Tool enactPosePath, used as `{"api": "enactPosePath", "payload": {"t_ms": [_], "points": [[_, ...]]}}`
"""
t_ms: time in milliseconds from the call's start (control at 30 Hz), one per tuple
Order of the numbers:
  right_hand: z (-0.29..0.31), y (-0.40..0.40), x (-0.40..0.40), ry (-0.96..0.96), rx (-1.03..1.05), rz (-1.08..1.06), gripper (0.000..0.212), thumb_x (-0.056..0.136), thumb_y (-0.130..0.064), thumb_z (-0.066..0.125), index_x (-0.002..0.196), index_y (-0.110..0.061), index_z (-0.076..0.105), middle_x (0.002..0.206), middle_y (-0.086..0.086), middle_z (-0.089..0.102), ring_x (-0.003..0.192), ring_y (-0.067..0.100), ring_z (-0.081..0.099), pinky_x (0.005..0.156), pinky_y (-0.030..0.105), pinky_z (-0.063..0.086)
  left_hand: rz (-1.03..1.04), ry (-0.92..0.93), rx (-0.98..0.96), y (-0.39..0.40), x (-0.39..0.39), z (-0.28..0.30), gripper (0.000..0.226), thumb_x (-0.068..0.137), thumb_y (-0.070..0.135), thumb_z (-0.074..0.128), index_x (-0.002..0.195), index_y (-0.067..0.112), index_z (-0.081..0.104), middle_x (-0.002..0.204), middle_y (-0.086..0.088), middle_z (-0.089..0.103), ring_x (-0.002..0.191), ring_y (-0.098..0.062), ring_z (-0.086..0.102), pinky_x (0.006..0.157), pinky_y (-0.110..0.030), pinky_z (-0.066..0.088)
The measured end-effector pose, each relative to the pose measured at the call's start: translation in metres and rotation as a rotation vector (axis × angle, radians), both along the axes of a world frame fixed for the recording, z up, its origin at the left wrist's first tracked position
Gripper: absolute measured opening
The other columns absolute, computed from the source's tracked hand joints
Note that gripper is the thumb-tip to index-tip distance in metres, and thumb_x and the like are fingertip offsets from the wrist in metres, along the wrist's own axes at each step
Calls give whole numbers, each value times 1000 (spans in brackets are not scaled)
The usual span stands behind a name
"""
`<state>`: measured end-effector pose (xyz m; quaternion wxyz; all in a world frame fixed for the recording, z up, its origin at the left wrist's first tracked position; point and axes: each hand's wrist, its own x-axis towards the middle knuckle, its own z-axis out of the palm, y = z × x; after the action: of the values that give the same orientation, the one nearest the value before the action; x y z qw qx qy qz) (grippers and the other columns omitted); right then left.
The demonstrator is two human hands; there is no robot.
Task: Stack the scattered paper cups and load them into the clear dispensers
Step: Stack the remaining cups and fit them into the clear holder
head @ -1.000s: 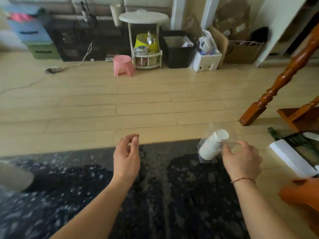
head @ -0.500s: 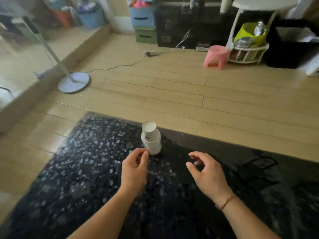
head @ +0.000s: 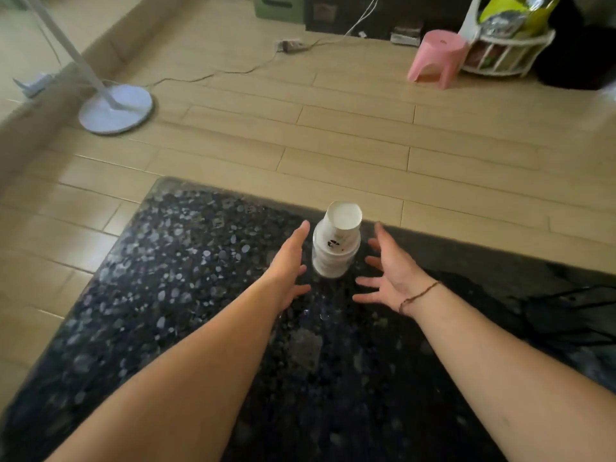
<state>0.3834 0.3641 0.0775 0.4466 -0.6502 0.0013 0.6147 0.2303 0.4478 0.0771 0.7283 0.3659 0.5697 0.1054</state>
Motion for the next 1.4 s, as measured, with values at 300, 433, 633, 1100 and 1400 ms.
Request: {"api": "enactPosePath", "payload": {"t_ms": [300,433,633,1100,1400], "points": [[-40,8,-11,-185,112,34,53,98,-6,40,134,-44,46,131,-10,52,120,29,54,100,62,41,-81,-94,175,-1,10,-42,36,99,23,39,119,46,58,114,15,66,109,-15,57,106,-53,43],[-44,-3,-13,-529,197,148,73,81,10,61,134,-39,47,122,-13,58,115,19,57,97,47,51,-265,-59,392,-11,7,-51,73,82,3,51,137,51,49,121,17,67,105,-16,58,95,-35,47],[-2,-40,-2,-774,362,151,65,66,-26,87,113,-51,49,115,-20,60,107,-1,58,90,22,48,-289,-27,614,-41,18,-11,61,100,15,49,123,71,42,109,25,64,119,-14,52,109,-39,40],[109,-260,147,-1011,288,-124,71,62,-44,84,125,-34,52,115,-21,63,103,-5,60,86,22,54,-572,-127,953,-233,187,70,82,82,24,73,150,29,27,135,15,47,122,-7,49,99,-29,47],[108,-409,257,-1032,211,-175,71,65,-39,85,125,-43,47,114,-32,56,104,-20,52,79,2,44,-523,-134,925,-391,334,87,80,73,48,79,138,44,32,136,18,50,127,-7,51,100,-39,52]]}}
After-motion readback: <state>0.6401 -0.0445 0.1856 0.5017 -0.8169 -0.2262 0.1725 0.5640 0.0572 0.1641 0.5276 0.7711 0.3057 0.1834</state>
